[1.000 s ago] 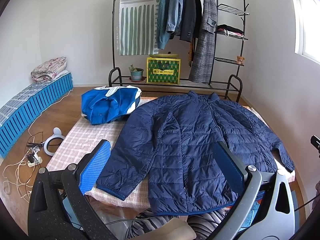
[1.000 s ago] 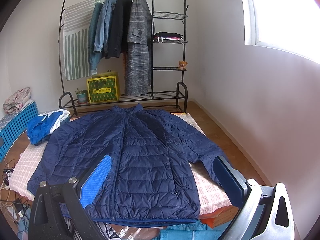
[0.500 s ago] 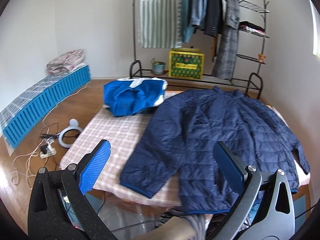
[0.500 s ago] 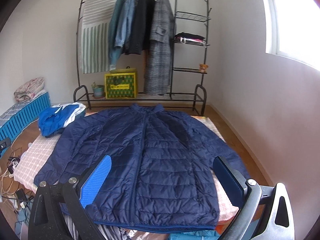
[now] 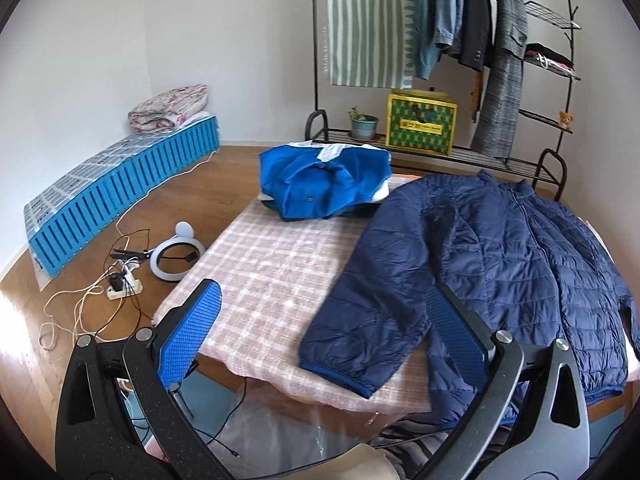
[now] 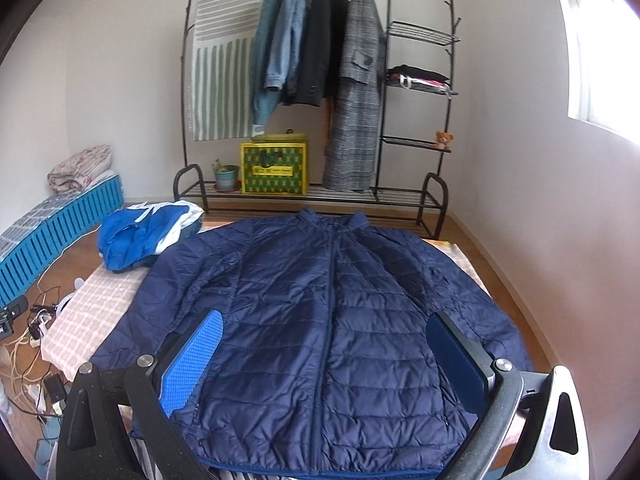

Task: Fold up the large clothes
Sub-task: 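Move the right tool down to the jacket's sleeve cuff, then grasp the jacket sleeve cuff with the right gripper and lift it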

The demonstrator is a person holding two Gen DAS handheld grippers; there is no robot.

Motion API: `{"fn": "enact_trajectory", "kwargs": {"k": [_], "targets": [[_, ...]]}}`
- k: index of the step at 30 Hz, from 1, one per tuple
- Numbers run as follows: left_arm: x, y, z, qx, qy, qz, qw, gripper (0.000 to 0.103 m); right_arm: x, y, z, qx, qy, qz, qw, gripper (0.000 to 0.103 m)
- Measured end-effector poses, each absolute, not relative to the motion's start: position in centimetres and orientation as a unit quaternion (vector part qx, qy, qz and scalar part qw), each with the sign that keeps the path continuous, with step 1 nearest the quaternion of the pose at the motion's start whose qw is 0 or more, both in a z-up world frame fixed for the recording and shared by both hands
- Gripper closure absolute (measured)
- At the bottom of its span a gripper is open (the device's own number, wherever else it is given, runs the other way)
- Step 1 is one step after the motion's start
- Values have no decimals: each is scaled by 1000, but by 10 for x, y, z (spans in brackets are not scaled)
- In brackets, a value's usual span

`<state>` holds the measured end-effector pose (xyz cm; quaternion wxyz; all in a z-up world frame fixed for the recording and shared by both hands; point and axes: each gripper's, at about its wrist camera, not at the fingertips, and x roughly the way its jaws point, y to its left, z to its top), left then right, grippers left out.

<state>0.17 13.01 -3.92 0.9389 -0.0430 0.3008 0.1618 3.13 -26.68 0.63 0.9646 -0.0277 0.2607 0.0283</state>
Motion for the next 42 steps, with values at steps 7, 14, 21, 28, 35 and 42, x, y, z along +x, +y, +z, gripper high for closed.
{"fn": "enact_trajectory", "kwargs": {"k": [7,14,21,28,35,42], "targets": [[-5,148,-29,-45,290,174,940,0,54,-232,6,-28,251,120,960,0],[-4,164,-26,-33,288,175,941,0,86,-142,-39,-56,282,296,911,20],[-5,184,-33,-31,295,188,936,0,100,-29,-115,-141,370,423,815,41],[-10,209,-42,-52,300,210,929,0,85,43,-174,-214,418,480,742,42],[-15,225,-50,-64,311,220,922,0,73,87,-224,-268,441,485,705,42],[-15,230,-52,-61,311,226,921,0,79,103,-246,-306,446,450,710,70]]}}
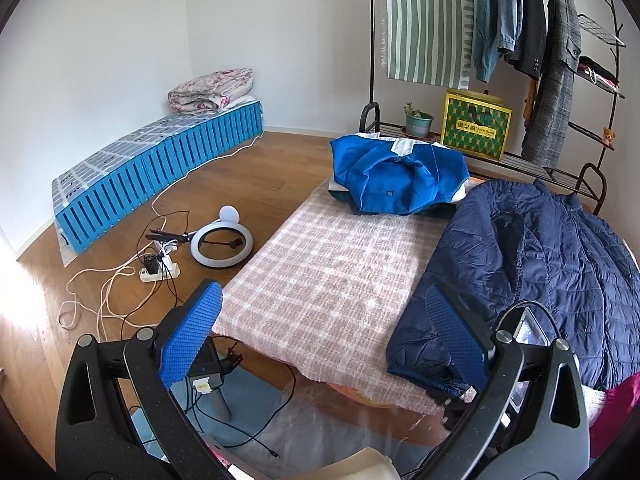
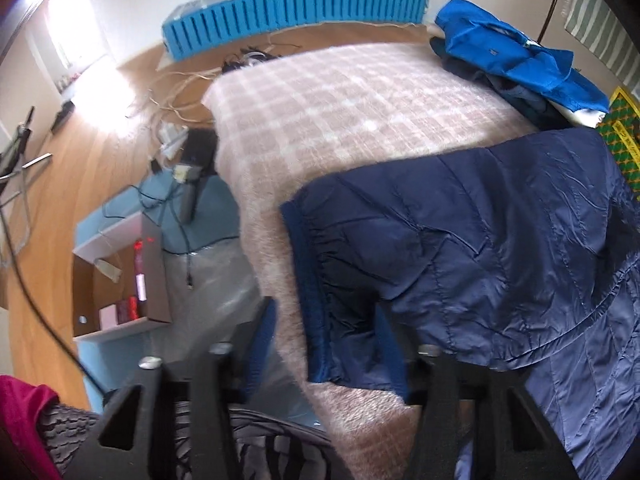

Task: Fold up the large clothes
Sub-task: 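Grasp the jacket sleeve cuff with the right gripper and lift it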

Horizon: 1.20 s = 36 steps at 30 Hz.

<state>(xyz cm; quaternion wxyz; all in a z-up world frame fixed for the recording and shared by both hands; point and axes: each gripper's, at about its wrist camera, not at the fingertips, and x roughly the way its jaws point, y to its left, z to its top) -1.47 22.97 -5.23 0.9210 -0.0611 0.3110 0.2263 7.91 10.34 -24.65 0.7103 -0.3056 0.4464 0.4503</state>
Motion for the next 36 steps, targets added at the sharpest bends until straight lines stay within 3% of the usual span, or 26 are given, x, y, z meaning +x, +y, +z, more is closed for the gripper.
{"fn": "enact_trajectory", "kwargs": {"k": [2,3,6,14,20,36], "targets": [[-12,228,-52,-54,310,226,922,0,84,102,-241,-294,452,449,712,81],[-11,226,-52,-48,310,228,922,0,87,101,-240,-287,453,449,715,92],[-8,220,-48,-39,305,228,924,0,95,90,-220,-241,450,448,734,98],[-5,194,-35,-3,283,216,934,0,147,12,-142,-62,422,421,801,100],[-6,169,-20,15,267,202,942,0,183,-58,-111,10,407,374,833,100],[21,80,3,53,267,143,951,0,220,-222,-134,87,426,239,868,100]]}}
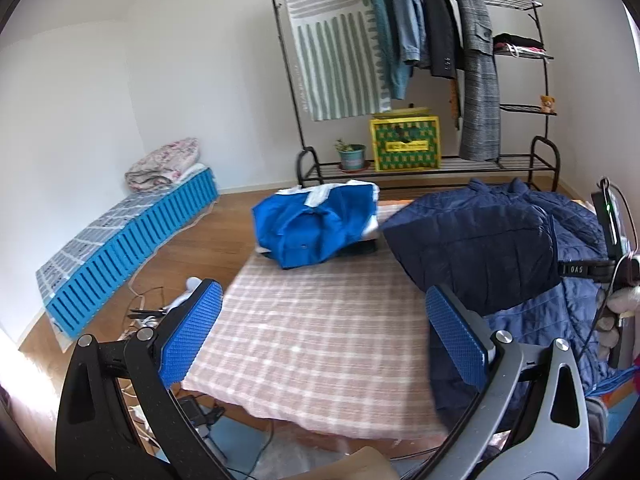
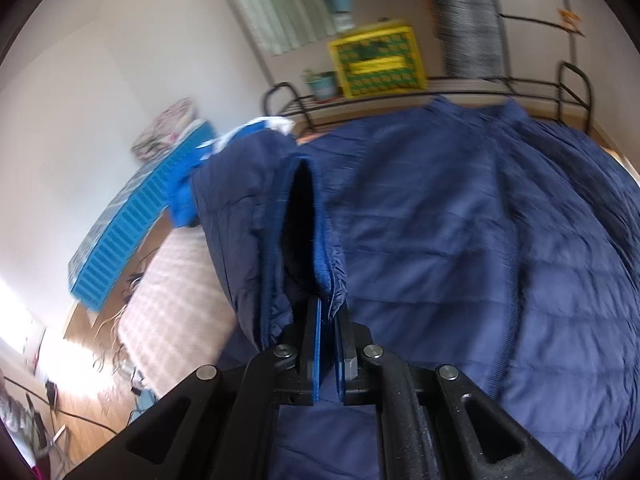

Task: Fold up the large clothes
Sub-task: 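Grasp the jacket sleeve cuff with the right gripper and lift it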

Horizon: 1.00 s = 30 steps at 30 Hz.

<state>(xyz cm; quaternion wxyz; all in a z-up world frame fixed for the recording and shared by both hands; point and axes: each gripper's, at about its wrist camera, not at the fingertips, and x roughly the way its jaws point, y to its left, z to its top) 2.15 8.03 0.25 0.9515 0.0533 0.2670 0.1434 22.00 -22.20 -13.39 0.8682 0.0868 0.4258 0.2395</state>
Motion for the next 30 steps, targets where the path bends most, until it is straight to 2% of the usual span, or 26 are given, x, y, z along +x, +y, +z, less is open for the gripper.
{"fn": "enact_trajectory", "kwargs": {"k": [5,9,11,12,13,15,17,18,24,30], "targets": [[56,65,-4,36,291,113,949,0,225,-257,-149,97,435,225,867,99],[90,56,-12,48,305,110,945,0,226,-270,-157,107,434,239,862,93],[105,57,-17,42,319,100,942,0,230,-273,-161,107,435,245,860,68],[118,58,-20,39,326,92,940,0,232,-274,-165,109,434,245,860,51],[126,58,-22,39,330,87,939,0,234,-278,-168,116,435,248,858,47],[152,59,-29,49,337,77,937,0,239,-285,-177,141,442,261,847,47],[172,60,-35,57,340,68,936,0,245,-295,-187,180,451,266,833,37],[188,61,-40,61,343,63,935,0,248,-299,-192,200,456,266,826,28],[248,74,-69,51,356,54,932,1,266,-312,-216,313,492,271,766,25],[281,93,-103,30,376,44,925,1,246,-336,-189,290,476,251,792,25]]}}
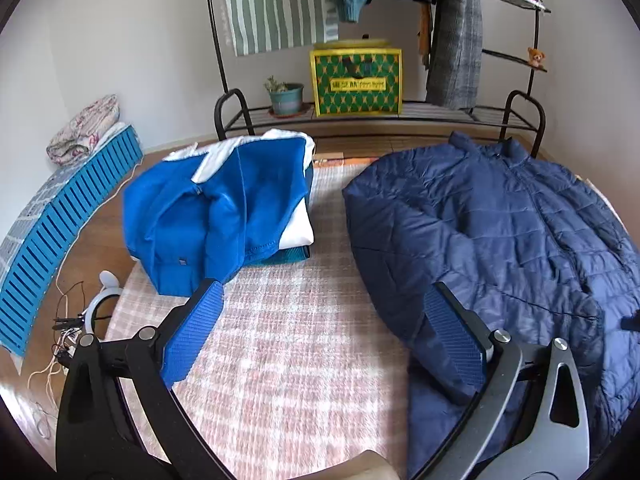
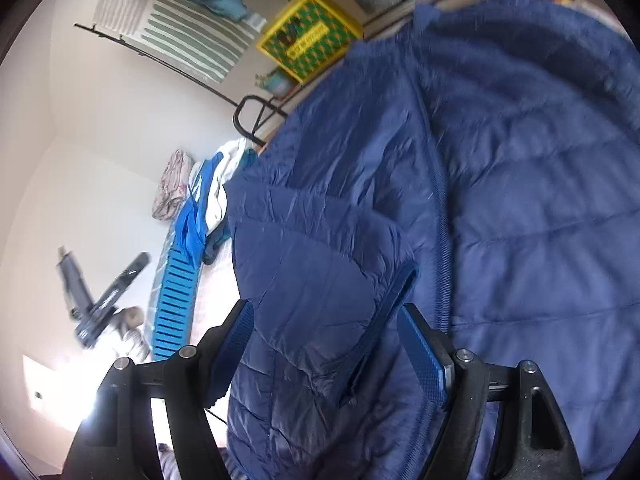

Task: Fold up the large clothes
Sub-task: 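Grasp the jacket sleeve cuff with the right gripper and lift it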

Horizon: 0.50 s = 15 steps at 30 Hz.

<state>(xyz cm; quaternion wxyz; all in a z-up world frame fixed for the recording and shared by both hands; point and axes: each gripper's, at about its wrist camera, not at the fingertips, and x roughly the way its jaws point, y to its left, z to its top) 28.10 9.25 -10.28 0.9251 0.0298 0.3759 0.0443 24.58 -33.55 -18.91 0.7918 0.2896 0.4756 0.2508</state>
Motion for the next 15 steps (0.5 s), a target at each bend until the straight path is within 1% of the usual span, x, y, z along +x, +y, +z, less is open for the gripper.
{"fn": "enact_trajectory", "kwargs": {"k": [2,4,6,7,8,9,10,11,12,13,14,15], "targets": [[290,94,-114,29,384,39,922,3,250,-334,-192,273,498,224,792,25],[298,94,-124,26,392,34,919,8,255,-328,-200,265,517,208,787,25],[303,97,-132,19,400,30,916,10,262,-315,-215,253,539,202,778,26],[305,98,-134,17,400,30,916,11,265,-308,-220,249,546,206,773,29],[307,99,-137,15,400,29,916,12,269,-295,-225,237,552,221,768,35],[308,102,-139,15,400,28,916,13,272,-285,-227,219,558,230,767,58],[310,104,-140,17,400,27,916,14,276,-274,-226,185,564,226,773,74],[312,105,-142,19,400,26,916,15,281,-266,-221,148,560,219,785,81],[314,106,-143,21,399,24,916,15,286,-261,-216,124,553,221,794,95],[316,106,-143,24,399,24,916,17,292,-258,-211,108,547,222,800,99],[319,106,-144,28,400,22,916,21,304,-258,-200,84,536,218,811,99],[323,106,-144,32,400,18,916,22,312,-259,-193,69,528,214,819,100]]}}
